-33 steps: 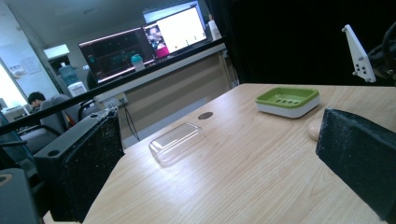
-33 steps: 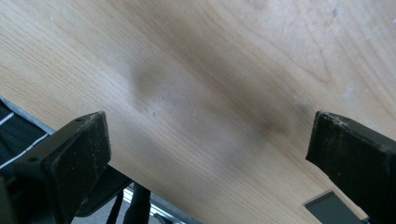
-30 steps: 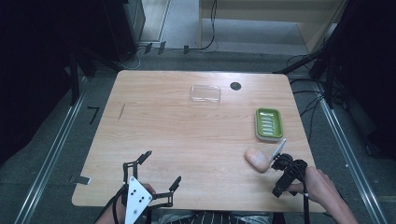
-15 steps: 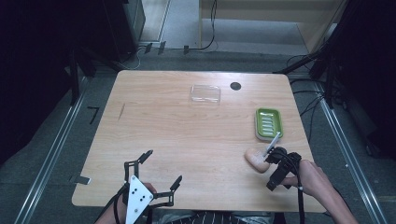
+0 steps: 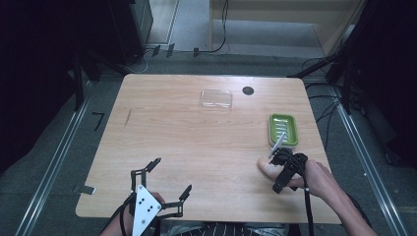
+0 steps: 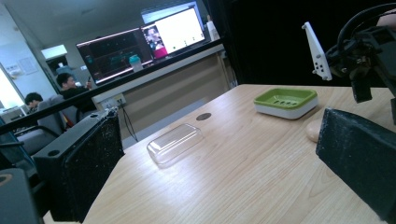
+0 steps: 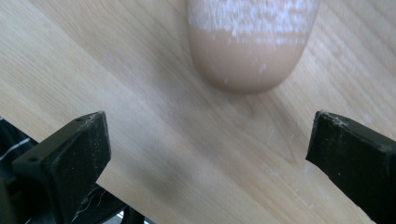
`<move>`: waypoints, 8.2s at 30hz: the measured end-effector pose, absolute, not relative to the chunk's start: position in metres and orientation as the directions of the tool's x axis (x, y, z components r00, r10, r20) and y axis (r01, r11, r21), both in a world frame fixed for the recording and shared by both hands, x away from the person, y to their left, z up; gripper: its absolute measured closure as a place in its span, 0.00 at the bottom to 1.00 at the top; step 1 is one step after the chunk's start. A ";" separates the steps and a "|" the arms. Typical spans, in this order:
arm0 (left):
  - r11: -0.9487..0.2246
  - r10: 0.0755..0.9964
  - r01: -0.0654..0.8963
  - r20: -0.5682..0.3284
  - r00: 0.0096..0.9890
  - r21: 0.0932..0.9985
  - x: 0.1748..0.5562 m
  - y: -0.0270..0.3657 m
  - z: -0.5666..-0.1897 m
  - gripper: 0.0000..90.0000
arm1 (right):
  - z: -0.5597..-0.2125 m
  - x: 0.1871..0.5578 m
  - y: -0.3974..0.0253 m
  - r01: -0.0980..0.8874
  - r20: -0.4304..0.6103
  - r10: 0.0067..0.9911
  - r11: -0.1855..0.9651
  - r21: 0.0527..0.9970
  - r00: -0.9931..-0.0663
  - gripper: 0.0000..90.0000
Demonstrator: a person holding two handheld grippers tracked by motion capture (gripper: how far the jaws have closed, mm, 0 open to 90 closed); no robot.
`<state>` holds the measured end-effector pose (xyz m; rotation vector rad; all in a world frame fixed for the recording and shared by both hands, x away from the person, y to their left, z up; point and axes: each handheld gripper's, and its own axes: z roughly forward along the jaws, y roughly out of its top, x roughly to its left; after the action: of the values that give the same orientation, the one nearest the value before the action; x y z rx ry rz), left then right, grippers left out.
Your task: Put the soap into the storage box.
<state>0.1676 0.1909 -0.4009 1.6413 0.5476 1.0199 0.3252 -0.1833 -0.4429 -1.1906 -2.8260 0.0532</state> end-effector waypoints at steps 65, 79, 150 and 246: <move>-0.314 0.778 -0.146 0.342 0.527 0.938 0.167 0.192 -0.401 0.01 | -0.466 0.375 -0.161 0.743 0.077 0.741 0.669 -0.010 -0.667 0.37; -0.316 0.776 -0.146 0.343 0.529 0.938 0.167 0.192 -0.401 0.01 | -0.466 0.372 -0.157 0.723 0.042 0.723 0.691 -0.005 -0.690 0.38; -0.316 0.779 -0.142 0.342 0.525 0.938 0.168 0.193 -0.401 0.01 | -0.407 0.427 -0.120 0.665 0.046 0.664 0.747 0.015 -0.746 0.38; -0.313 0.782 -0.139 0.338 0.523 0.940 0.168 0.193 -0.401 0.01 | -0.394 0.489 -0.204 0.853 0.079 0.851 0.510 0.112 -0.520 0.38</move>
<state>0.1676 0.1927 -0.4009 1.6360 0.5561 1.0198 0.4889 -0.2045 -0.3944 -1.5328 -2.7182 -0.2134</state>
